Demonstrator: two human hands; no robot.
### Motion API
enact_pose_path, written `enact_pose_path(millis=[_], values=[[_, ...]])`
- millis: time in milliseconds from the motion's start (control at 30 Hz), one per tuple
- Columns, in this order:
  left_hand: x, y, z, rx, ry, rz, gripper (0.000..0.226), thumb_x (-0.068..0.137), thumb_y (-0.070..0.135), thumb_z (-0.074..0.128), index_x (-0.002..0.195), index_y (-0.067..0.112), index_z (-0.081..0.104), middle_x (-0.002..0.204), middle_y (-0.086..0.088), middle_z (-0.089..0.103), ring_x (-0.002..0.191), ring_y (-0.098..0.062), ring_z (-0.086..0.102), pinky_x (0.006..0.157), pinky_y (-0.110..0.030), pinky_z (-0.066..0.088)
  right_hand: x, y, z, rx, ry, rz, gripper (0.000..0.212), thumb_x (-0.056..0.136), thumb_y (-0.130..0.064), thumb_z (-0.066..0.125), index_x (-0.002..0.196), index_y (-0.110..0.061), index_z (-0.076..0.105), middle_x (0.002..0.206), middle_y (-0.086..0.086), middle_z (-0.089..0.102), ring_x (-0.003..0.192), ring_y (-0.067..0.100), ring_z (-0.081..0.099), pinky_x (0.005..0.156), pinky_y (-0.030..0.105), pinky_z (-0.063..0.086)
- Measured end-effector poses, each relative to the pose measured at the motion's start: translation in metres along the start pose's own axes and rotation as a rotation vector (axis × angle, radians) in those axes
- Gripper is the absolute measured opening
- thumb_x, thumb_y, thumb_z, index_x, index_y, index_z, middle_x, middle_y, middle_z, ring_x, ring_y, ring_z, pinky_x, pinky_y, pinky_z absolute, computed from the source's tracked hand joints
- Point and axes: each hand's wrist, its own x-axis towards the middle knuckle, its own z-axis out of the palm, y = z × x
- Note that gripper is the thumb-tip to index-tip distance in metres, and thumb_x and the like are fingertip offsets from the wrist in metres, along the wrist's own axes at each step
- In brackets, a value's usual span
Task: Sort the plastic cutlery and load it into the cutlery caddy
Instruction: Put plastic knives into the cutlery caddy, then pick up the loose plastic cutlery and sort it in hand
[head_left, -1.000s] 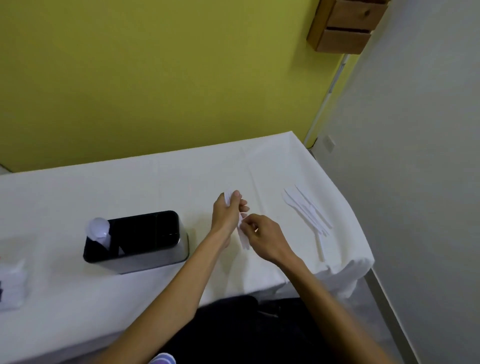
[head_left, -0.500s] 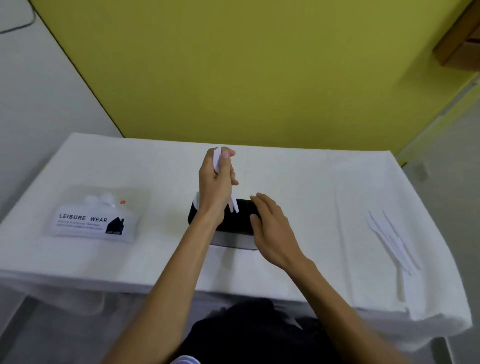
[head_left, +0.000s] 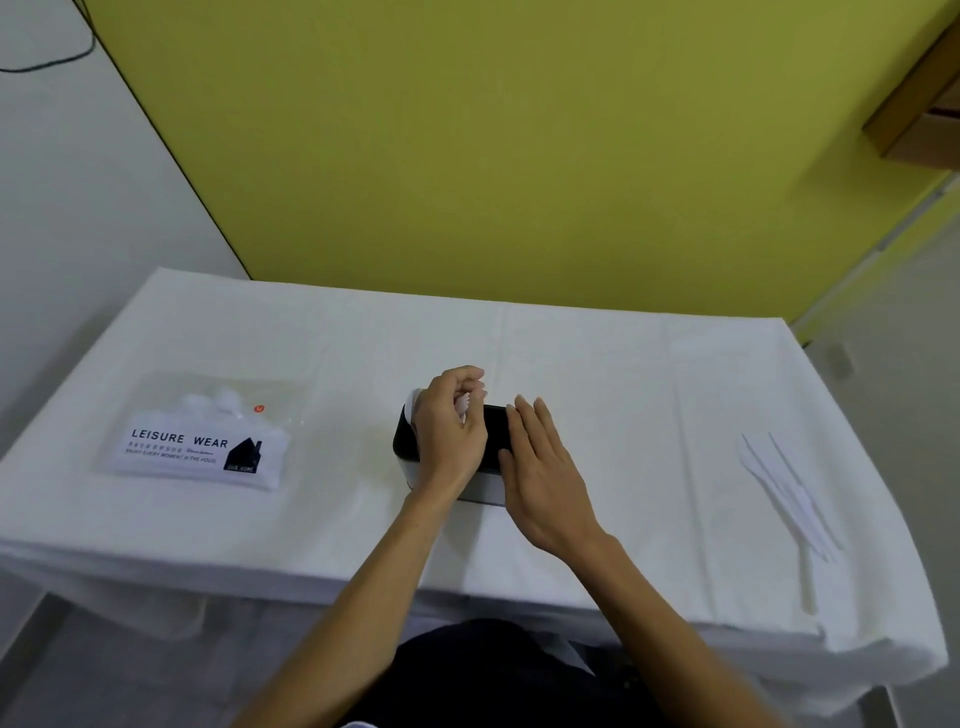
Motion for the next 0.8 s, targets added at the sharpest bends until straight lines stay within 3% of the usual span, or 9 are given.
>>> enact_pose_path(millis=[200, 300, 467, 533, 667, 800], values=[[-0.003, 0.002, -0.001, 0.19, 0.016, 0.168, 0.031, 0.091, -0.01, 0.053, 0.11, 0.008, 0.068, 0.104, 0.001, 0.07, 0.098, -0.011, 0.065, 0.089, -0.006, 0.04, -0.001, 0.0, 0.0, 0.037, -0.021, 0.021, 0.059, 0.105, -0.035, 0.019, 0.157, -0.007, 0.017, 0.166, 0.004, 0.008, 0.153, 0.017, -0.006, 0.123, 0.029, 0.005], [-0.002, 0.012, 0.0, 0.245, -0.016, 0.211, 0.034, 0.091, -0.008, 0.05, 0.11, 0.014, 0.069, 0.107, 0.005, 0.068, 0.106, -0.012, 0.061, 0.095, -0.022, 0.047, -0.002, 0.0, -0.002, 0.091, -0.043, 0.02, 0.063, 0.103, -0.04, 0.013, 0.158, -0.008, 0.016, 0.167, 0.002, 0.006, 0.153, 0.015, -0.008, 0.125, 0.03, 0.007], [0.0, 0.034, 0.023, 0.315, -0.051, 0.365, 0.035, 0.085, -0.009, 0.052, 0.099, 0.016, 0.072, 0.1, 0.005, 0.069, 0.1, -0.012, 0.058, 0.106, -0.045, 0.043, -0.01, 0.013, -0.015, 0.262, -0.043, 0.108, 0.053, 0.109, -0.027, 0.025, 0.158, -0.009, 0.014, 0.167, -0.001, 0.0, 0.153, 0.011, -0.011, 0.122, 0.021, 0.0], [-0.005, 0.044, 0.038, 0.301, -0.113, 0.388, 0.035, 0.085, -0.008, 0.052, 0.098, 0.017, 0.072, 0.1, 0.005, 0.068, 0.1, -0.014, 0.059, 0.103, -0.041, 0.045, -0.018, 0.026, -0.021, 0.288, -0.028, 0.172, 0.054, 0.109, -0.026, 0.026, 0.158, -0.011, 0.013, 0.167, -0.002, 0.0, 0.153, 0.009, -0.009, 0.118, 0.017, -0.003], [-0.024, 0.058, 0.075, 0.253, -0.366, 0.316, 0.033, 0.092, -0.002, 0.051, 0.102, 0.021, 0.072, 0.107, 0.009, 0.066, 0.105, -0.007, 0.059, 0.091, -0.017, 0.044, -0.041, 0.065, -0.033, 0.28, 0.007, 0.331, 0.053, 0.108, -0.023, 0.027, 0.158, -0.009, 0.015, 0.167, 0.003, 0.006, 0.153, 0.014, 0.0, 0.118, 0.02, 0.002], [-0.047, 0.052, 0.123, 0.208, -0.592, 0.226, 0.033, 0.093, 0.0, 0.051, 0.102, 0.025, 0.07, 0.107, 0.012, 0.066, 0.102, -0.003, 0.06, 0.091, -0.018, 0.046, -0.074, 0.113, -0.049, 0.283, 0.071, 0.553, 0.052, 0.107, -0.021, 0.031, 0.156, -0.007, 0.02, 0.166, 0.005, 0.012, 0.153, 0.016, 0.008, 0.118, 0.022, 0.009]])
